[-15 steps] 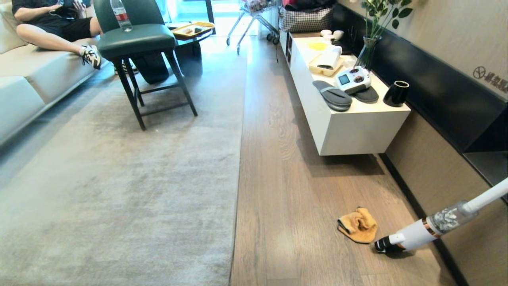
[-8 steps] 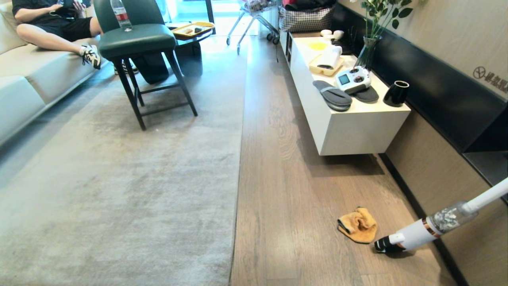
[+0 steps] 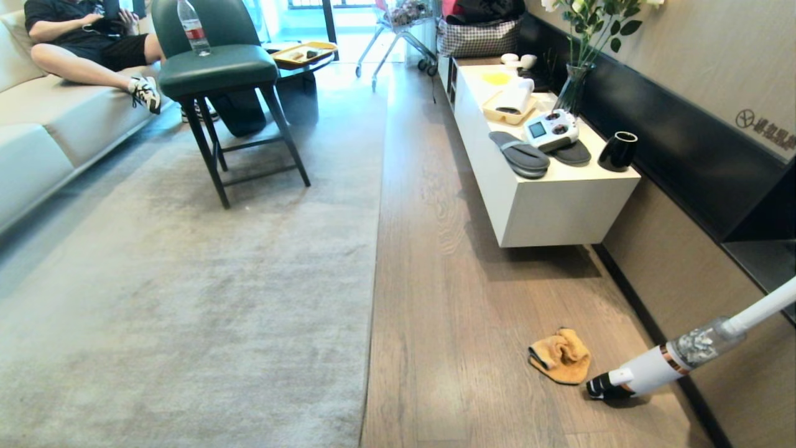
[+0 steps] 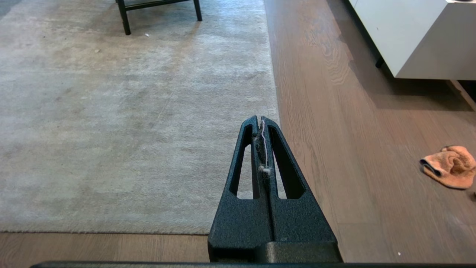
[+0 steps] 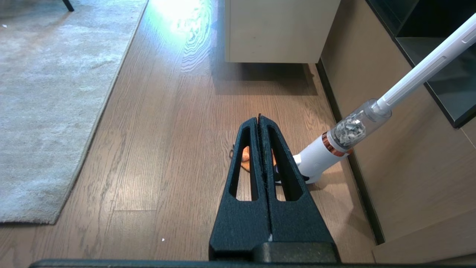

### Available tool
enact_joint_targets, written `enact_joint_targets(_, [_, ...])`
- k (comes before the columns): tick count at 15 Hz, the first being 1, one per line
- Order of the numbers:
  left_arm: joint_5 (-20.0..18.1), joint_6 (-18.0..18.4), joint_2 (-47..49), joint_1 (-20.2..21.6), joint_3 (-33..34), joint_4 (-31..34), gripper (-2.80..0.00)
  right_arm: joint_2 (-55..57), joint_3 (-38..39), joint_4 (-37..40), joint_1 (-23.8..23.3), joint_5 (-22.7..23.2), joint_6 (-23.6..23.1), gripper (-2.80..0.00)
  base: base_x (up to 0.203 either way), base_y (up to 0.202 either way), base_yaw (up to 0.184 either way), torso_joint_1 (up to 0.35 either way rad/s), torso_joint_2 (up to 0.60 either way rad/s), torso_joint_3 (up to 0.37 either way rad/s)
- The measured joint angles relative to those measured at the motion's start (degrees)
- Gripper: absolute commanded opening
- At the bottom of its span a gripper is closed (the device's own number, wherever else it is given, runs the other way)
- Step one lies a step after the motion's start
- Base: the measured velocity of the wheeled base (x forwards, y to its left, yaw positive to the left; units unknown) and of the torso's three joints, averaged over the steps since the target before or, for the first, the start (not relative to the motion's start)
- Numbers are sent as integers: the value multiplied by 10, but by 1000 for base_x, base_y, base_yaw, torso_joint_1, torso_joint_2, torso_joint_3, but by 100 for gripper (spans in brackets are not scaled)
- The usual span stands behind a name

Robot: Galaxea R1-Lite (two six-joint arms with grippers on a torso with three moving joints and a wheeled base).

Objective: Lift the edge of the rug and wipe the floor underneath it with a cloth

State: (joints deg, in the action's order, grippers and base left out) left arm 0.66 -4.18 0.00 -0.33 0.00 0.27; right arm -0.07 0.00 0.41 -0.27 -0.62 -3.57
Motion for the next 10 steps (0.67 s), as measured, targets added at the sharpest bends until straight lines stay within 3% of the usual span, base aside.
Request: enact_joint_targets(10, [1, 0, 0, 0, 0, 0, -280, 0, 0, 0, 0, 0, 1, -280, 0, 0, 0, 0, 0, 0])
